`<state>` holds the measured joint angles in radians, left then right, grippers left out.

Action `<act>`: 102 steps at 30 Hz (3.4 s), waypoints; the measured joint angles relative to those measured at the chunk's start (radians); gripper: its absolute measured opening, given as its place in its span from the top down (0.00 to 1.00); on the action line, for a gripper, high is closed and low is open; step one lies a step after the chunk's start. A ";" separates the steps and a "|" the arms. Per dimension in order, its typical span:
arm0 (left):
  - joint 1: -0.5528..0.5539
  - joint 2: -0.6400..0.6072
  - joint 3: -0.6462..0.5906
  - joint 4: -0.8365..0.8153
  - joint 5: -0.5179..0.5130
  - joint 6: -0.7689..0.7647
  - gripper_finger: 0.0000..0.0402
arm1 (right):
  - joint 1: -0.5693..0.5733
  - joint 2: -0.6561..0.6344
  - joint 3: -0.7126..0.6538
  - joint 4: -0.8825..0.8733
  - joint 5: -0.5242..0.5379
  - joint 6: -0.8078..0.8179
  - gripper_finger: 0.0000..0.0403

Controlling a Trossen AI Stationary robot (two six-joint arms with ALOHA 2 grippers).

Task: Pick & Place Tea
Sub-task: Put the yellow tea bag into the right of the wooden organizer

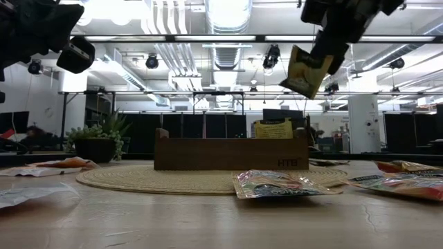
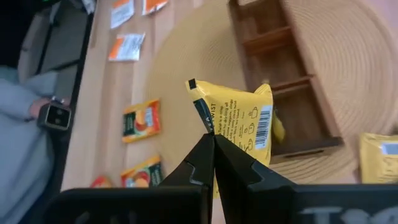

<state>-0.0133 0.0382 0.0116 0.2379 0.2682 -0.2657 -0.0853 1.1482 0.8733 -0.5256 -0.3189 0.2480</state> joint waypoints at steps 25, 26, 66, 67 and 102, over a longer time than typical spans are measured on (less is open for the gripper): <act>0.000 0.000 0.000 0.000 0.000 0.000 1.00 | -0.002 0.398 0.269 -0.131 -0.074 -0.201 0.98; 0.000 0.000 0.000 0.000 0.000 0.000 1.00 | -0.003 0.407 0.275 -0.132 -0.074 -0.203 0.98; 0.000 0.000 0.000 0.000 0.000 0.000 1.00 | -0.088 0.456 0.267 -0.172 -0.048 -0.233 0.98; 0.000 0.000 0.000 0.000 0.000 0.000 1.00 | -0.088 0.456 0.267 -0.171 -0.048 -0.233 0.98; 0.000 0.000 0.000 0.000 0.000 0.000 1.00 | -0.079 0.445 0.354 -0.287 0.009 -0.380 0.73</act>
<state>-0.0132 0.0383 0.0116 0.2375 0.2682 -0.2659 -0.1640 1.5935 1.2276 -0.8122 -0.3096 -0.1318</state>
